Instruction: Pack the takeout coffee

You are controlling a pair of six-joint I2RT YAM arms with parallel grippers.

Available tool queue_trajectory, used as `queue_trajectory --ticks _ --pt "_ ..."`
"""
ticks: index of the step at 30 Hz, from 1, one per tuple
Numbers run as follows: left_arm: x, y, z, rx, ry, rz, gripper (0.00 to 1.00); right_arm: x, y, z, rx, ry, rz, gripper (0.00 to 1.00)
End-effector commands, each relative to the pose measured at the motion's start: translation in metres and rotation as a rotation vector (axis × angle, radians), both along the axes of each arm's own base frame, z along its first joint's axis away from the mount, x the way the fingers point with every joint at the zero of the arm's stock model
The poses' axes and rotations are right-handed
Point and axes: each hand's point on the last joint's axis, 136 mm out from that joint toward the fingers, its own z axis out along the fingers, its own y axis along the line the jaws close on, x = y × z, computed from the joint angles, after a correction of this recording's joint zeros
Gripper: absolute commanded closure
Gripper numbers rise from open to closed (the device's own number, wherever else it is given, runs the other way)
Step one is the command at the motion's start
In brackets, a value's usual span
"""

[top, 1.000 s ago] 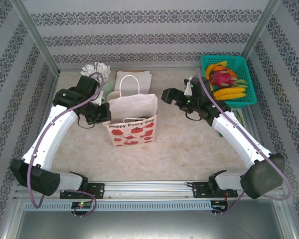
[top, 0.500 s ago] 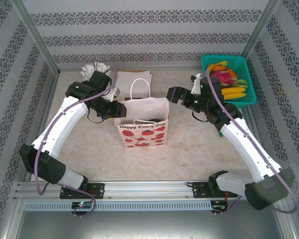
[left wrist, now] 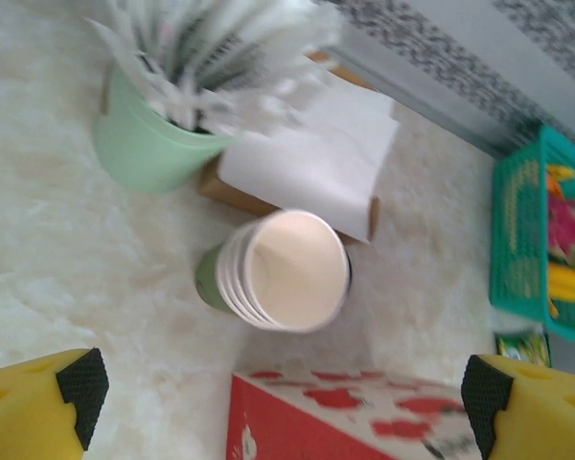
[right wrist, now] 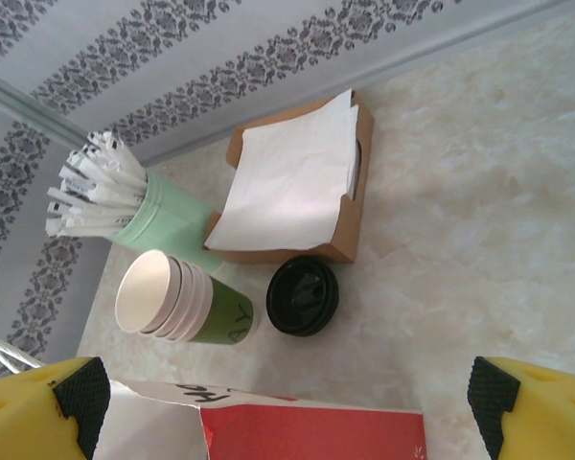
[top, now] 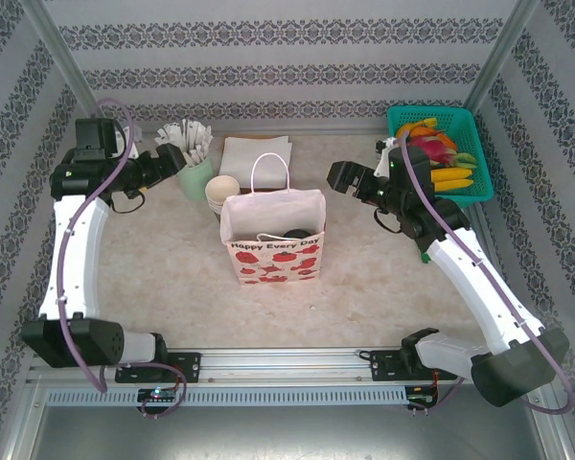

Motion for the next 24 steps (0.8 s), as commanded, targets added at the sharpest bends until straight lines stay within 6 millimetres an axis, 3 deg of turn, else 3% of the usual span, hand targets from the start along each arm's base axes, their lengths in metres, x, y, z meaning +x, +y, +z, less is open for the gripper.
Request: queue_trajectory --ticks 1,7,12,18,24 --pt "0.027 0.035 -0.013 -0.015 -0.015 0.153 0.03 0.005 -0.012 0.026 0.008 -0.082 -0.069 0.02" --pt "0.052 0.057 -0.026 -0.085 -0.014 0.179 0.12 -0.001 -0.016 0.018 0.0 -0.069 -0.079 0.02" --pt "0.069 0.067 -0.047 -0.125 0.026 0.177 0.35 -0.002 -0.021 0.013 -0.01 -0.06 -0.102 0.02" --pt "0.085 0.072 -0.06 -0.149 0.038 0.156 0.53 -0.003 -0.021 0.014 -0.018 -0.061 -0.097 0.02" --pt "0.103 0.075 -0.064 -0.187 0.016 0.122 0.55 -0.002 -0.021 0.014 -0.023 -0.058 -0.096 0.02"
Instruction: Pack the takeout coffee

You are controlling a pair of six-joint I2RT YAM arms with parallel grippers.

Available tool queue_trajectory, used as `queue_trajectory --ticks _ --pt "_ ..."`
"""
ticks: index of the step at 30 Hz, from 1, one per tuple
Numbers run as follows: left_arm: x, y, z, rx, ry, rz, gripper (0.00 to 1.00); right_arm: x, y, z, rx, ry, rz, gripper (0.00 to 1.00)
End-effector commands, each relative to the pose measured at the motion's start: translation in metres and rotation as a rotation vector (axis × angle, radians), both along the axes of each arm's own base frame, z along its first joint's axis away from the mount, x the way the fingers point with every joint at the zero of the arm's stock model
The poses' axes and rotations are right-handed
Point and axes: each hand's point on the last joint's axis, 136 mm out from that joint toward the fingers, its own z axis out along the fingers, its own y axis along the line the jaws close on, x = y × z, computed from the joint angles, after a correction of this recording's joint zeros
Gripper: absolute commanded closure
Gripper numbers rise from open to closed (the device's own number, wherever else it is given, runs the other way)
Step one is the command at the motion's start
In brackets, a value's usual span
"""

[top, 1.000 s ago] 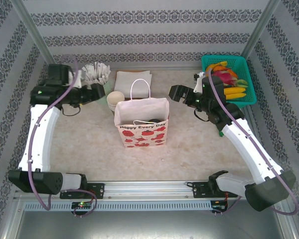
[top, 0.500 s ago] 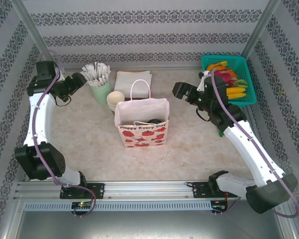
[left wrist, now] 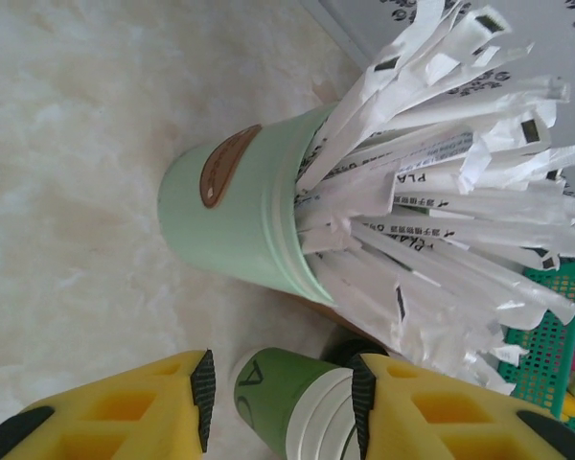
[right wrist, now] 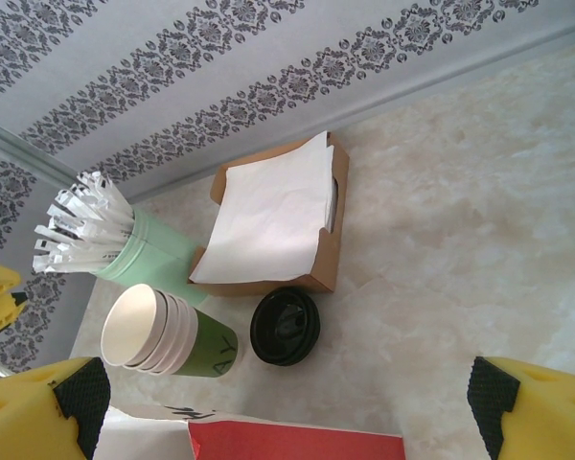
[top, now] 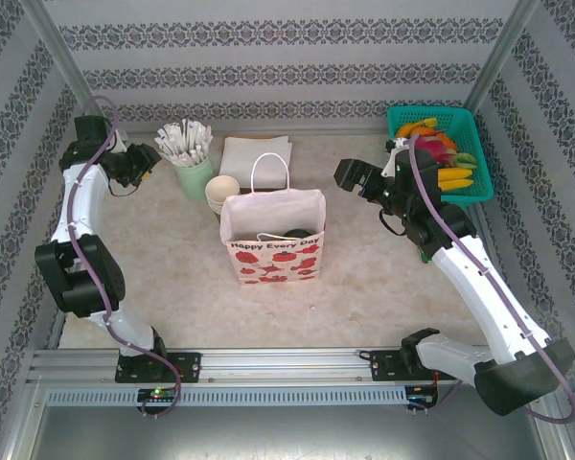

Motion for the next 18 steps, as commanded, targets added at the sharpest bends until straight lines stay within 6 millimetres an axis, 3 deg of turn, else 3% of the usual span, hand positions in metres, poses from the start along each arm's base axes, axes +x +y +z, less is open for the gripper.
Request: queue_trajectory --ticks 1,18 --pt "0.018 0.006 0.021 -0.011 -0.099 -0.03 0.55 0.001 -0.005 0.003 -0.006 -0.007 -0.025 0.02" --pt "0.043 0.004 0.005 -0.08 -0.108 -0.065 0.64 -0.002 -0.005 0.005 -0.012 -0.01 -0.025 0.02"
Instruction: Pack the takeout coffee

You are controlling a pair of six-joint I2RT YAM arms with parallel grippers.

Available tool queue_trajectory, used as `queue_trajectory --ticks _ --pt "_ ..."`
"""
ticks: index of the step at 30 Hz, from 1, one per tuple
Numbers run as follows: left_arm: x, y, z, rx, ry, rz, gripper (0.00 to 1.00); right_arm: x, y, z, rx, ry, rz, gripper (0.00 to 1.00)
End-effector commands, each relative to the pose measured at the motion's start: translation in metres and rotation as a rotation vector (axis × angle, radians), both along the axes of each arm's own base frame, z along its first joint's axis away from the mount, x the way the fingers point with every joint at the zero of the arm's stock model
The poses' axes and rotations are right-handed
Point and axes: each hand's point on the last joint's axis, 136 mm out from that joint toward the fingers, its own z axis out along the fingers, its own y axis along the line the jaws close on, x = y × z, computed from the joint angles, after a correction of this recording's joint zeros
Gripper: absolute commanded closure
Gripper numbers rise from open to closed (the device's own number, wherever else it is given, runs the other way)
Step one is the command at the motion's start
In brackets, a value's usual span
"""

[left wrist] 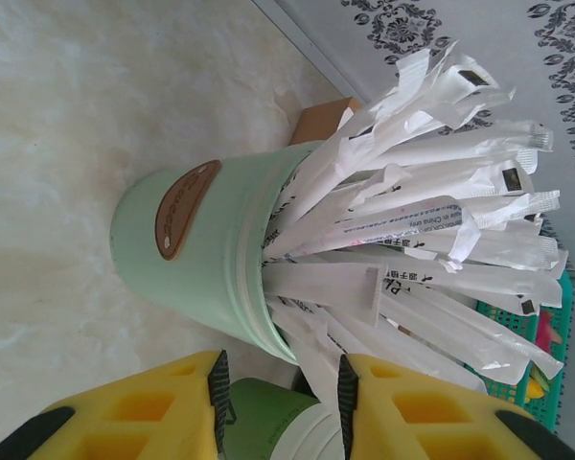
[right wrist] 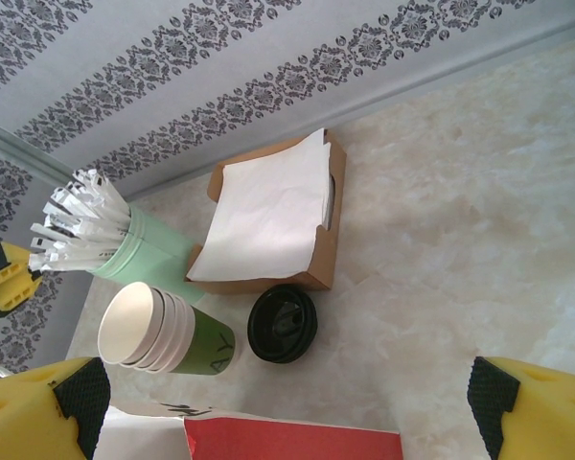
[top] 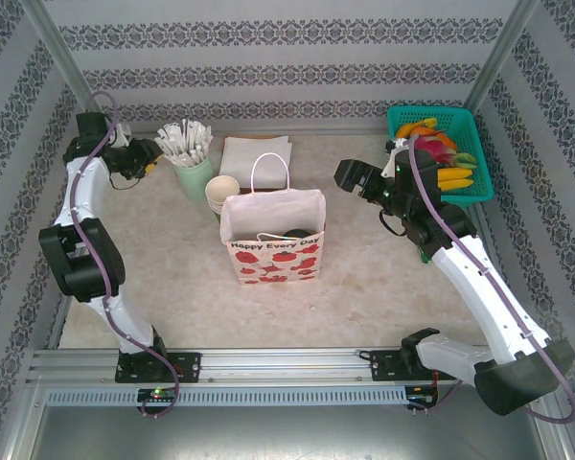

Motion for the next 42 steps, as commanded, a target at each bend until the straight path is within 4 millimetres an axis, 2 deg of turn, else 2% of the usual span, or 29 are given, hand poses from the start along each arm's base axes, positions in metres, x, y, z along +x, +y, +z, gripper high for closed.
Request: queue_trajectory --ticks 1,4,6,12,14,19,24,26,30,36,39,42 --pt "0.013 0.004 0.013 -0.017 -0.067 -0.012 0.65 -0.002 -0.005 0.007 -0.009 -0.018 -0.021 0.02" --pt "0.017 0.003 0.009 -0.035 -0.056 -0.023 0.71 -0.002 -0.004 0.008 -0.01 -0.023 -0.021 0.02" --pt "0.019 0.002 0.006 -0.044 -0.051 -0.033 0.78 -0.003 -0.005 0.009 -0.01 -0.024 -0.022 0.02" --pt "0.014 -0.003 0.016 -0.041 -0.059 -0.057 0.95 -0.004 -0.004 0.009 -0.011 -0.024 -0.022 0.02" --pt "0.008 -0.003 0.024 -0.02 -0.059 -0.065 1.0 -0.004 -0.004 0.01 -0.011 -0.027 -0.022 0.02" --pt "-0.026 0.004 0.049 0.122 -0.046 -0.029 1.0 -0.005 -0.006 0.011 -0.022 -0.035 -0.026 0.02" --pt "-0.055 0.001 0.082 0.186 -0.07 -0.031 1.0 -0.005 -0.009 0.013 -0.047 -0.045 -0.031 0.02" --pt "-0.069 -0.003 0.103 0.212 -0.104 -0.034 1.0 -0.004 -0.009 0.015 -0.057 -0.049 -0.03 0.02" --pt "-0.108 -0.017 0.148 0.256 -0.177 -0.052 1.0 -0.004 -0.011 0.018 -0.076 -0.062 -0.032 0.02" --pt "-0.185 -0.053 0.218 0.285 -0.333 -0.106 1.0 -0.002 -0.011 0.019 -0.117 -0.054 -0.013 0.02" --pt "-0.223 -0.079 0.241 0.237 -0.388 -0.167 1.0 -0.003 -0.01 0.021 -0.135 -0.054 -0.003 0.02" --pt "-0.252 -0.104 0.265 0.164 -0.483 -0.222 1.0 -0.003 -0.01 0.023 -0.134 -0.06 0.0 0.02"
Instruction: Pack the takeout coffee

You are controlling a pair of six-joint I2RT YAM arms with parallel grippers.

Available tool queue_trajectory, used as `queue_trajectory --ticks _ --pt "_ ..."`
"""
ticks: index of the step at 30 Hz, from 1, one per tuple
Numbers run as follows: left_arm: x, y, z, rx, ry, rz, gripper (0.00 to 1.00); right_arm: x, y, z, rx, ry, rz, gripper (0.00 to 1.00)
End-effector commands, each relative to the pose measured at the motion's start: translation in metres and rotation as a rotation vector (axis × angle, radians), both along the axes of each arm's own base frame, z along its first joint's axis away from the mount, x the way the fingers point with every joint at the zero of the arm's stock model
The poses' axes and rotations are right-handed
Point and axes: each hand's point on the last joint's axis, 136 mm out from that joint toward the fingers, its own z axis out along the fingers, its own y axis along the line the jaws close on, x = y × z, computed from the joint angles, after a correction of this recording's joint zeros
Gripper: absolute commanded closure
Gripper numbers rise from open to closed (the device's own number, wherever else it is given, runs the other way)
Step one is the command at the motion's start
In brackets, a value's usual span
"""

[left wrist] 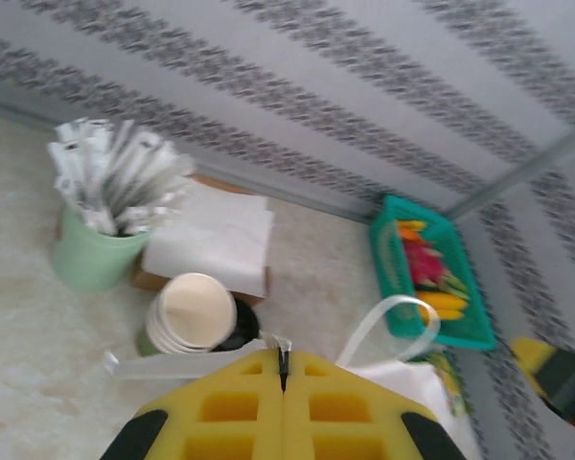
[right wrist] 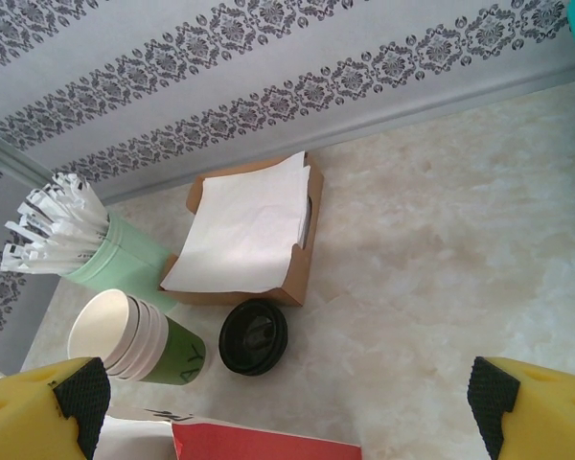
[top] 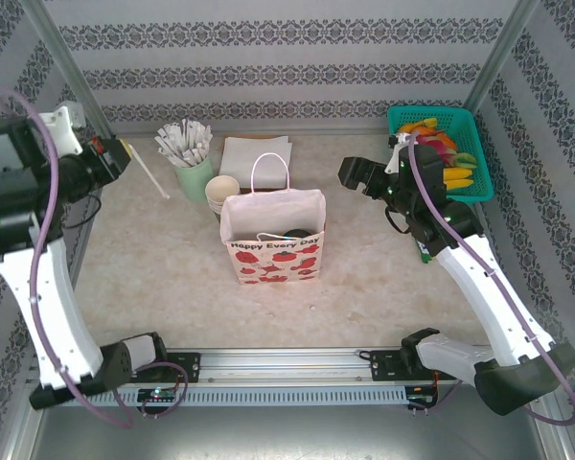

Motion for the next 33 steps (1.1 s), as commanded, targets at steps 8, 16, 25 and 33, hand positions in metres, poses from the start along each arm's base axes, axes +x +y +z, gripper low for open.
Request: queue_trajectory --ticks 8,16,25,33 --pt "-0.069 -0.067 0.059 -0.228 -0.154 -0.31 1.0 -0.001 0.009 0.006 -0.012 -0.01 0.033 0.02" --pt "-0.063 -0.066 0.049 -0.237 -0.128 -0.316 1.0 -0.001 0.018 0.004 -0.017 -0.008 0.055 0.02" --pt "-0.044 -0.057 0.013 -0.252 -0.032 -0.274 1.0 -0.001 0.024 0.004 -0.026 -0.006 0.075 0.02" --pt "-0.04 -0.062 0.011 -0.235 -0.035 -0.299 1.0 -0.001 0.029 -0.002 -0.037 0.009 0.089 0.02"
